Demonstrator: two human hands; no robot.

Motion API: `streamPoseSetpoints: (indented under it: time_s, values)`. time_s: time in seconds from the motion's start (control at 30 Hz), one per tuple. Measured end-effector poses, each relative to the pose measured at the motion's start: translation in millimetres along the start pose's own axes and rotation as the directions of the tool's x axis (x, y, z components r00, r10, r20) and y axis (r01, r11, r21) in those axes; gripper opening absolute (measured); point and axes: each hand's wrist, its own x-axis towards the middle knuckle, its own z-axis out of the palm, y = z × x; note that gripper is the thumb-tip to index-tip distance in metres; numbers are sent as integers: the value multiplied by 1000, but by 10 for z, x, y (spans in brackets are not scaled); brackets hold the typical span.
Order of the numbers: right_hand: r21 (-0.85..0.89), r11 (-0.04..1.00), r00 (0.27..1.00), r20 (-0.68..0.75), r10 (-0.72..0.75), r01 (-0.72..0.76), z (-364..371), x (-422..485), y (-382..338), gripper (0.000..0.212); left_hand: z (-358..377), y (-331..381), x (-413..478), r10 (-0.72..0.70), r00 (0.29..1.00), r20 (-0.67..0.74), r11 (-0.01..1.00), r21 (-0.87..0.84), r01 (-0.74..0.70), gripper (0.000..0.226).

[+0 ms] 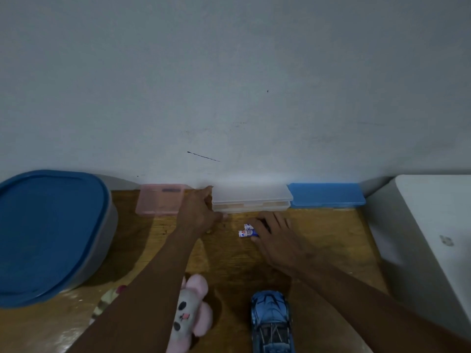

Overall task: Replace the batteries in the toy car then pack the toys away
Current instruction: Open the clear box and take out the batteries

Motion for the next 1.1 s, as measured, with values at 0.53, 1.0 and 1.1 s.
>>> streamPoseSetpoints:
  time_s: [0.53, 1.0, 1.1]
  values:
    - [-94, 994, 936, -351, 22, -59, -243, 233, 64, 54, -44, 27, 22, -46, 999, 9, 998, -51, 46, 69]
    - [-84, 996, 981, -192, 20, -37, -332, 379, 128, 59, -12, 41, 30, -119, 993, 25, 990, -73, 121, 76]
    - [-79, 994, 982, -179, 57, -72, -341, 395, 78, 57, -1, 29, 39, -122, 992, 14, 991, -48, 123, 75]
